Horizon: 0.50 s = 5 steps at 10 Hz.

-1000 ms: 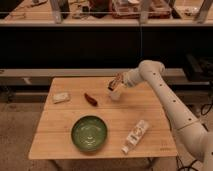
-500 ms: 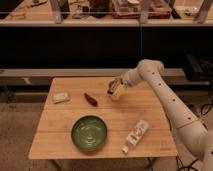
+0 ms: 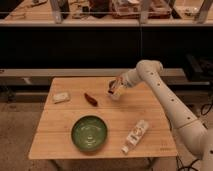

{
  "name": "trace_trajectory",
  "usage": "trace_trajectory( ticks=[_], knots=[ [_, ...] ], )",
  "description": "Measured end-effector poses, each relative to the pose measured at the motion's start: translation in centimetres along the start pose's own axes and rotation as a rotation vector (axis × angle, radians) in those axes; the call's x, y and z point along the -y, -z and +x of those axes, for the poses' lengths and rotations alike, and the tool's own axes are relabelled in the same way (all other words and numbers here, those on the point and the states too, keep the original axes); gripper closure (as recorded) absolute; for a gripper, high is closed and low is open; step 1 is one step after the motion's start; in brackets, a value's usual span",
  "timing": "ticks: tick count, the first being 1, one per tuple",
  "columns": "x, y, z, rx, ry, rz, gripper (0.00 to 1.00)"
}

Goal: Place the eraser in the ceramic cup

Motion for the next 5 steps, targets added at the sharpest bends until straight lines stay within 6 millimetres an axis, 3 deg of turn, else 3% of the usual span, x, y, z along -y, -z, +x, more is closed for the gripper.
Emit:
trace_trajectory(
  ticks=[5],
  knots=[
    [-0.39,0.32,0.26,-0.012,0.005,-0.016,0.2]
  ],
)
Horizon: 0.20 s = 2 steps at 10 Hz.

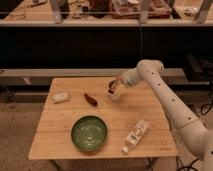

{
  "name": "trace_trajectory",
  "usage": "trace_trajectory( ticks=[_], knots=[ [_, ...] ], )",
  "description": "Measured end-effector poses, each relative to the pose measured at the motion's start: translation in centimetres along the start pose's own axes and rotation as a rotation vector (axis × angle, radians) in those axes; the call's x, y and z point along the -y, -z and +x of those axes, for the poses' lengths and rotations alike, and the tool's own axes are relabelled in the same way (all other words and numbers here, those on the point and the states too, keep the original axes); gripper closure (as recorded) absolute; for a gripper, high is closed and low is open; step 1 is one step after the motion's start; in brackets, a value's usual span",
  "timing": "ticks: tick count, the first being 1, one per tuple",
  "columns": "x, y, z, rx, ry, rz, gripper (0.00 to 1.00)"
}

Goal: Place the eraser in the ceramic cup

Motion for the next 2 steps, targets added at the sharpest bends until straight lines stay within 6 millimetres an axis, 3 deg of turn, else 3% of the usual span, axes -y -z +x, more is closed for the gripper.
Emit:
trace_trajectory(
  ticks=[2],
  knots=[
    [0.02,-0.05,0.09,0.0,0.001,0.001,0.2]
  ],
)
